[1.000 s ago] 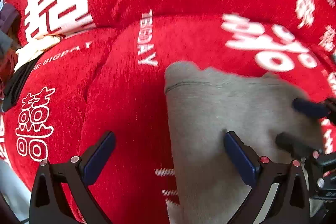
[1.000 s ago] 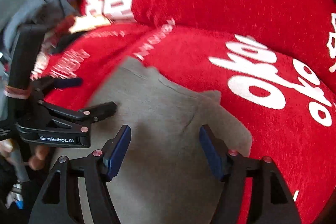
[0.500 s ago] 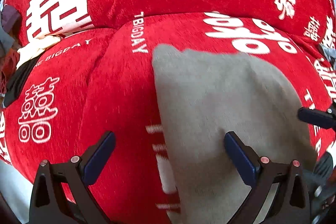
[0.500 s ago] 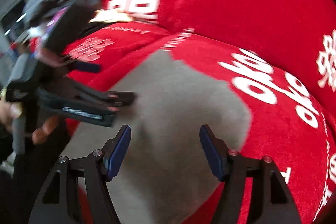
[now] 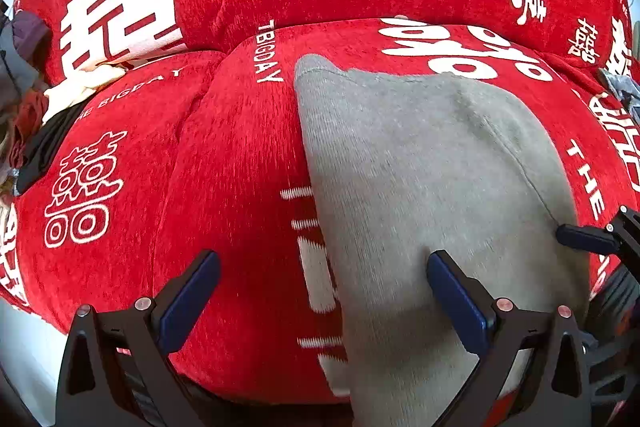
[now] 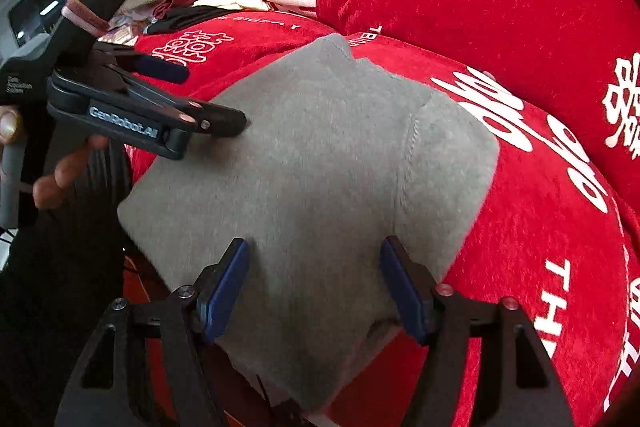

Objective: Fold small clothes

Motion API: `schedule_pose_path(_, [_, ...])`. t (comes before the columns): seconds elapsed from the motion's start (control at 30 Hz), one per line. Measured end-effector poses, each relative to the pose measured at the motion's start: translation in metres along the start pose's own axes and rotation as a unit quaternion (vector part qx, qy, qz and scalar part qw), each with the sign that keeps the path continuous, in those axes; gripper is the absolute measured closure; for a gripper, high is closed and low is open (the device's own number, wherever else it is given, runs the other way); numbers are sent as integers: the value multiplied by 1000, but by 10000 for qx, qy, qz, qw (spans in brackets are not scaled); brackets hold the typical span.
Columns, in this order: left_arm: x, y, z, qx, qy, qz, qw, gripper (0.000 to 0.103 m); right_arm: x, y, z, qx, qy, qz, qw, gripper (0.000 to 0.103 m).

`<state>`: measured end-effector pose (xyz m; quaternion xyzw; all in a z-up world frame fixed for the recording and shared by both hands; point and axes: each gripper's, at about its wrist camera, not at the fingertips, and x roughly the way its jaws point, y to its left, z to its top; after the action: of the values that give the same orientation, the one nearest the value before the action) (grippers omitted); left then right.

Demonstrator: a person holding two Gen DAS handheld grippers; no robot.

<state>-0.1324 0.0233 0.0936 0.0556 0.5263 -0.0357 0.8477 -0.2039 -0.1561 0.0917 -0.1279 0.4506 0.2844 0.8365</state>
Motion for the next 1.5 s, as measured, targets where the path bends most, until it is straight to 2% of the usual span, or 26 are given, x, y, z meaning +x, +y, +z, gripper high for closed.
schedule_pose_path(0.1, [-11,0,-10,21,-11,-41,10000,0,-13,9,-1,-53,23,-142,9999,32])
schedule_pose_path(0.2, [-16,-5,-23,138,14,-87,9999,0,-24,23,-2,-316,-116,121,9994,31])
schedule_pose_path(0.27, [-13,-7,-29,194,32,-25,9998,0,-16,30,-7,-440,42,157,9989,31])
schedule_pose_path(0.37, [-1,-3,-31,42,178,-153,9997,0,4,25,-18,-324,337,-5,9989,32])
schedule_pose_path(0.57, [3,-3,-34,3,175,-184,9997,0,0,15,-24,-121,343,125,9993,32])
schedule_pose_path(0.63, [2,-4,-34,-12,193,-164,9997,0,-6,16,-19,-123,320,151,9993,31])
schedule_pose_path(0.77, [3,-5,-33,35,169,-139,9998,0,-15,10,3,-145,1,145,9998,31])
schedule_pose_path(0.9, [3,-3,-33,-27,209,-180,9996,0,16,-5,15,84,325,253,9991,32])
schedule_pose_path(0.93, [3,-3,-32,-24,214,-168,9996,0,17,-5,16,108,288,240,9992,32])
schedule_pose_path(1.03, [-1,-5,-29,20,226,-84,9997,0,6,-1,21,164,223,122,9995,31])
schedule_pose_path(1.13, [-7,-8,-24,21,211,-86,9997,0,-7,0,26,280,156,-207,9993,31])
schedule_pose_path(1.37, [-18,-15,-9,-60,144,-56,9999,0,-24,-24,37,1044,242,-636,9922,31])
schedule_pose_path(1.43, [-17,-17,-6,-70,192,-85,9998,0,-24,-26,37,1142,337,-811,9896,24])
schedule_pose_path(1.5, [-17,-20,-5,-86,205,-65,9997,0,-23,-25,36,1173,414,-917,9880,23])
